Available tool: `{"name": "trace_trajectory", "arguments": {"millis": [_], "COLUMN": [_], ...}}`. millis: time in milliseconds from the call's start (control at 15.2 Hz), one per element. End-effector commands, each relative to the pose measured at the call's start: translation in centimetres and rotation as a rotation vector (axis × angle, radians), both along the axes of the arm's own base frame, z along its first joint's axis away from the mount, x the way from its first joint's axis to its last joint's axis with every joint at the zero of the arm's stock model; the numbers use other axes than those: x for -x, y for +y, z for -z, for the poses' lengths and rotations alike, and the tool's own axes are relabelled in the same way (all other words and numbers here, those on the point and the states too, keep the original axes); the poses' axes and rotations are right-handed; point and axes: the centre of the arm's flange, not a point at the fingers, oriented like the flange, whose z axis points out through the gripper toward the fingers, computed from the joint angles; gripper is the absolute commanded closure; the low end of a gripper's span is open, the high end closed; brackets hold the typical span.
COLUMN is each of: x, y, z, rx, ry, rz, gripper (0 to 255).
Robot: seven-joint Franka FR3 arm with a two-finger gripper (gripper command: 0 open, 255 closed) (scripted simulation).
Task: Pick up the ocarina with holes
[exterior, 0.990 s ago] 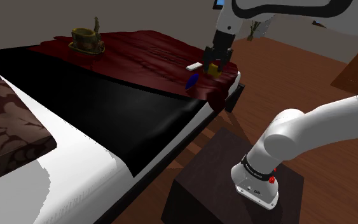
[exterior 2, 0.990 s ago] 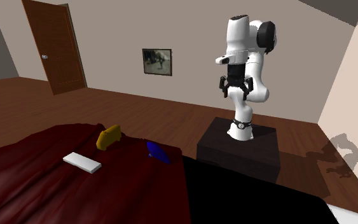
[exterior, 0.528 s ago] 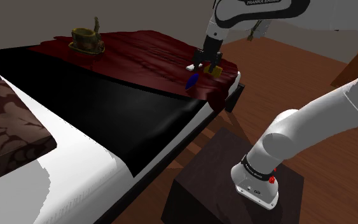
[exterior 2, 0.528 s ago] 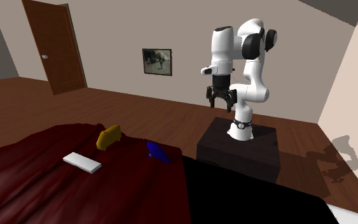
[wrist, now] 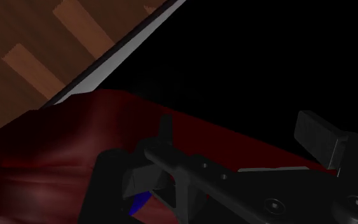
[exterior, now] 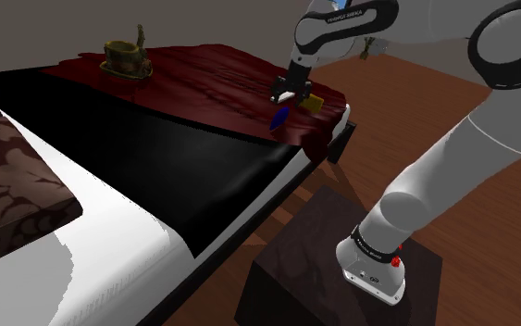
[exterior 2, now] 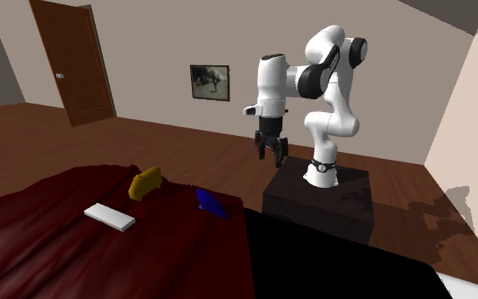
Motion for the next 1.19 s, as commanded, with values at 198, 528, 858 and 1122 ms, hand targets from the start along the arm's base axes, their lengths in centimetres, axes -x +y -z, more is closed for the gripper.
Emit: {"name": "trace_trajectory", "arguments": {"millis": [198,528,858,1122], "x": [-3.0,-5.7,-8.0,-9.5], "y": [-4.8,-9.6,-14.7,-18.9], "z": [2.8,5.5,8.2,10.2], "rx": [0.009,0.017,0.025,0.032], "ry": [-0.026,-0.051,-0.076,-0.095], "rz": [0.105,0.209,0.313,0.396], "gripper": [0,0,0,0]}}
